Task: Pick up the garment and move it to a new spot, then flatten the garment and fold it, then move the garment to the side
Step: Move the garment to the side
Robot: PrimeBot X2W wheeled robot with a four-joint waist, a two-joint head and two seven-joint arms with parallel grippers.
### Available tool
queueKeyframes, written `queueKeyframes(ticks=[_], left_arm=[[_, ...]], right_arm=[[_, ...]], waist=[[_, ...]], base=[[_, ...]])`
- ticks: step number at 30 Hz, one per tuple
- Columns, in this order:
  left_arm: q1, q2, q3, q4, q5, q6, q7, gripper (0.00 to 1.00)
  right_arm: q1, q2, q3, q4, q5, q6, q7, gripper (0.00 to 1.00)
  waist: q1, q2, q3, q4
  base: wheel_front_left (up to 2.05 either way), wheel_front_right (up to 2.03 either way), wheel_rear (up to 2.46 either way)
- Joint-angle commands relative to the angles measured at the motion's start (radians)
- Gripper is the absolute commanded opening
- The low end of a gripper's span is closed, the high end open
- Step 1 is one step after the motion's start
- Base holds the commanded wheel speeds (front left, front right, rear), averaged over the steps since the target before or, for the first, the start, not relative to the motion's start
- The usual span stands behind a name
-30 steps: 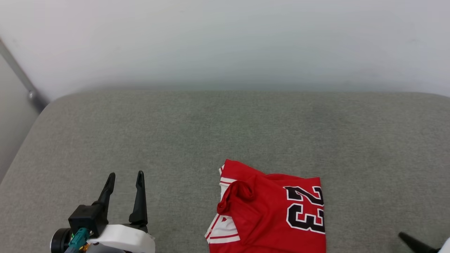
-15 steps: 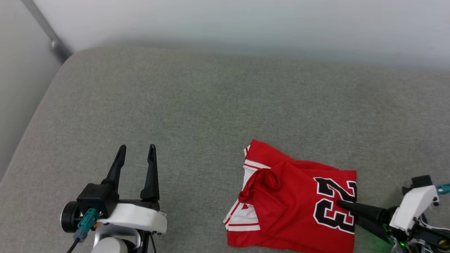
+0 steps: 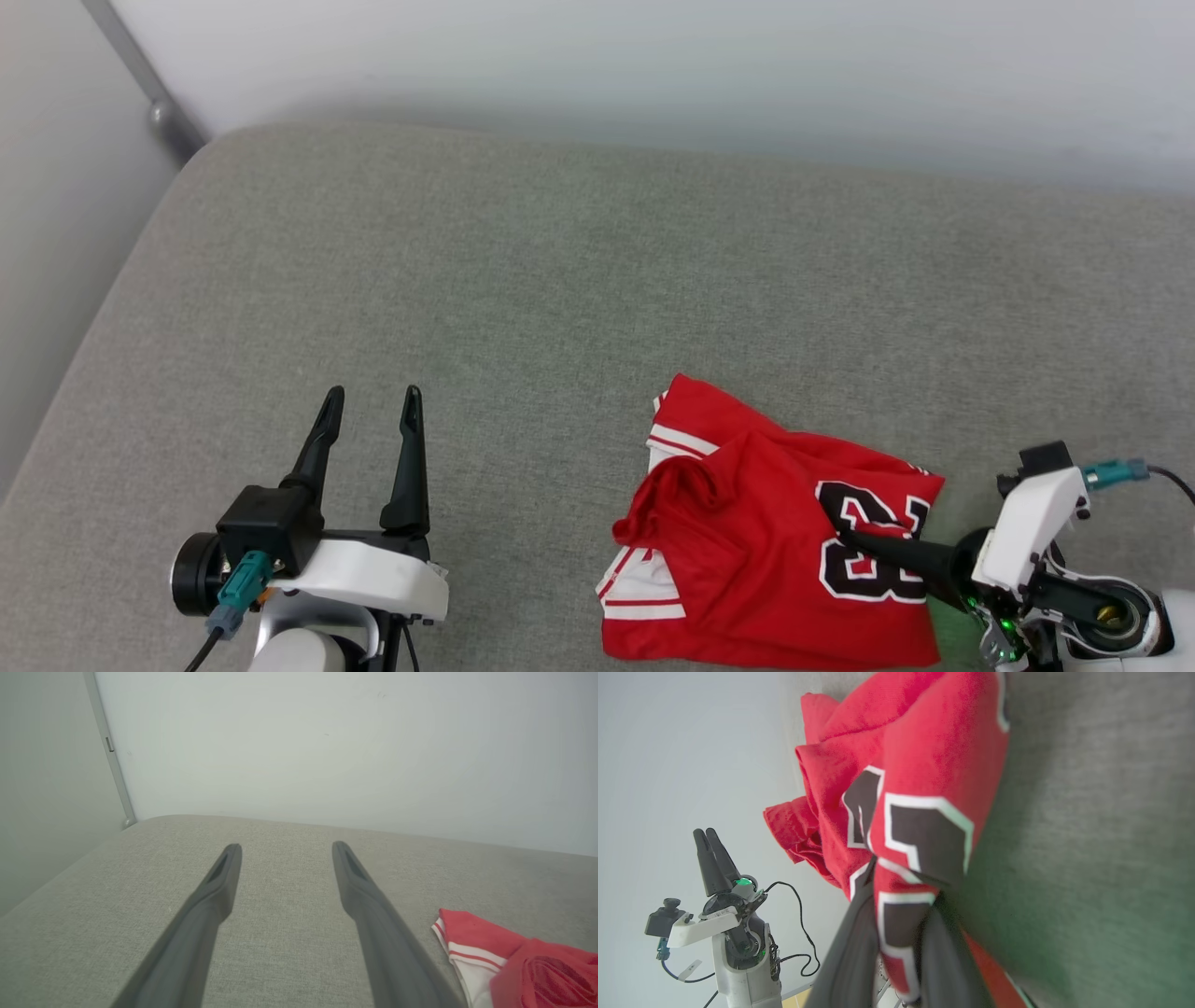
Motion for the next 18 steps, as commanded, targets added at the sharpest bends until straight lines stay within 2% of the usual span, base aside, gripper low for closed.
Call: queueKeyframes(ticks=[1, 6, 10, 13, 18], left_arm=[[0.007, -0.004, 0.007, 0.004, 0.006, -0.007, -0.004, 1.0], [0.036, -0.008, 0.017, 0.012, 0.012, -0.014, -0.004, 1.0], [0.057, -0.012, 0.024, 0.005, 0.015, -0.017, -0.003, 1.0], [0.061, -0.015, 0.029, -0.007, 0.019, -0.02, -0.003, 1.0], [0.032, -0.02, 0.03, -0.031, 0.03, -0.03, -0.003, 1.0]], right_arm=[[-0.005, -0.01, 0.023, -0.029, -0.009, 0.0, -0.015, 0.0], [0.026, -0.061, 0.13, -0.107, -0.1, 0.0, -0.071, 0.0], [0.036, -0.131, 0.24, -0.159, -0.224, 0.0, -0.119, 0.0], [0.023, -0.19, 0.305, -0.171, -0.315, 0.0, -0.142, 0.0], [-0.041, -0.277, 0.353, -0.143, -0.434, 0.0, -0.191, 0.0]], waist=[[-0.0001, 0.0, -0.021, -0.015], [-0.0001, 0.0, -0.071, -0.061], [-0.0001, 0.0, -0.091, -0.127], [-0.0001, 0.0, -0.085, -0.192], [-0.0001, 0.0, -0.03, -0.313]], base=[[0.0, 0.0, 0.0], [0.0, 0.0, 0.0], [0.0, 0.0, 0.0], [0.0, 0.0, 0.0], [0.0, 0.0, 0.0]])
